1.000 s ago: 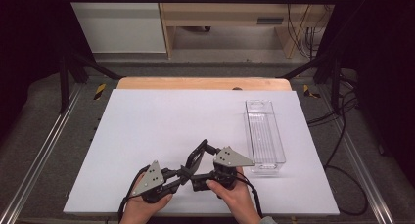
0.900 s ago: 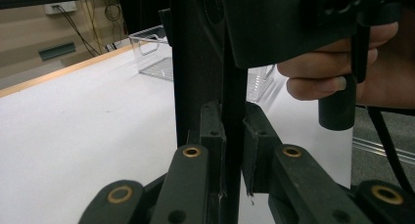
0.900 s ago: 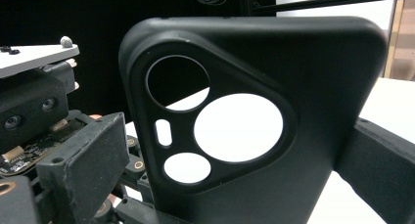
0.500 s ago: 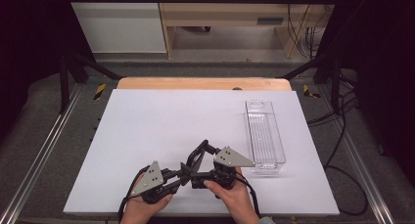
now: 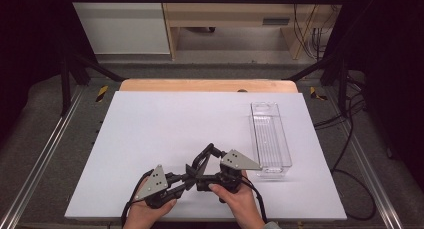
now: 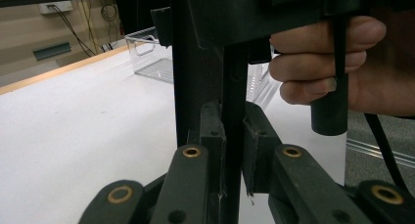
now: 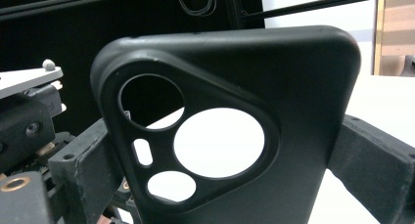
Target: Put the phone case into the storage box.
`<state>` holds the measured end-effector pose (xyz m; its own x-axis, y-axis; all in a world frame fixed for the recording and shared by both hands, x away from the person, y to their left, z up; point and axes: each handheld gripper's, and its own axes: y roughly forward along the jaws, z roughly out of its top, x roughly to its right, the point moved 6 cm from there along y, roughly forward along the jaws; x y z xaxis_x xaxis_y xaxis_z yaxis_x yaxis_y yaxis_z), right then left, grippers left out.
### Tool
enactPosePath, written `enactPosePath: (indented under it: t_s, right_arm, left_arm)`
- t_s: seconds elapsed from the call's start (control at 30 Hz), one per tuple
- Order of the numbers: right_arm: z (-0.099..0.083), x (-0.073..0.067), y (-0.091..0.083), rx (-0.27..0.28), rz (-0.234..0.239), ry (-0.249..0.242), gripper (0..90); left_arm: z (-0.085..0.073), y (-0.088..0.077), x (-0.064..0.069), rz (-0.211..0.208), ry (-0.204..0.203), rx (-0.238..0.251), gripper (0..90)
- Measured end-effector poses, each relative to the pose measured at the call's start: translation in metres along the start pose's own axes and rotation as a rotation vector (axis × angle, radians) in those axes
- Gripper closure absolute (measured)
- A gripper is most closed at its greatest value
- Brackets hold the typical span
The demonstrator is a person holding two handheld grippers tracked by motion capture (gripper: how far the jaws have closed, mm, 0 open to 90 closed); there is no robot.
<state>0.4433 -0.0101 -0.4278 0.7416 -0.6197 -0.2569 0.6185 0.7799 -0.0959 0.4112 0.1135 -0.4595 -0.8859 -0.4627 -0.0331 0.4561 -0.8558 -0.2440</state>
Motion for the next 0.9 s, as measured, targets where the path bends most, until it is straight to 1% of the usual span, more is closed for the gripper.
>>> enactPosePath:
  t_s: [0.23,0.43,0.57,0.73,0.9]
  right_arm:
    - [-0.0012,0.0003,-0.0003,0.000,-0.005,0.009,8.2]
    - [-0.0006,0.0006,0.0007,0.003,-0.010,0.013,7.6]
    - [-0.0020,-0.0001,0.0021,-0.001,-0.004,0.020,8.2]
    - [-0.0019,-0.0009,0.0029,-0.001,-0.005,0.017,9.1]
    - [-0.0014,-0.0008,0.0024,0.003,-0.009,0.019,10.4]
  left_arm:
    - [-0.0001,0.0013,0.0001,0.000,-0.002,-0.001,81.8]
    - [-0.0005,0.0014,0.0003,-0.004,-0.001,-0.002,81.8]
    - [-0.0019,0.0004,0.0000,-0.003,-0.006,-0.003,81.8]
    - [-0.0019,-0.0003,-0.0006,-0.002,0.001,-0.004,81.8]
    - [-0.0011,0.0001,-0.0009,0.002,-0.002,0.000,81.8]
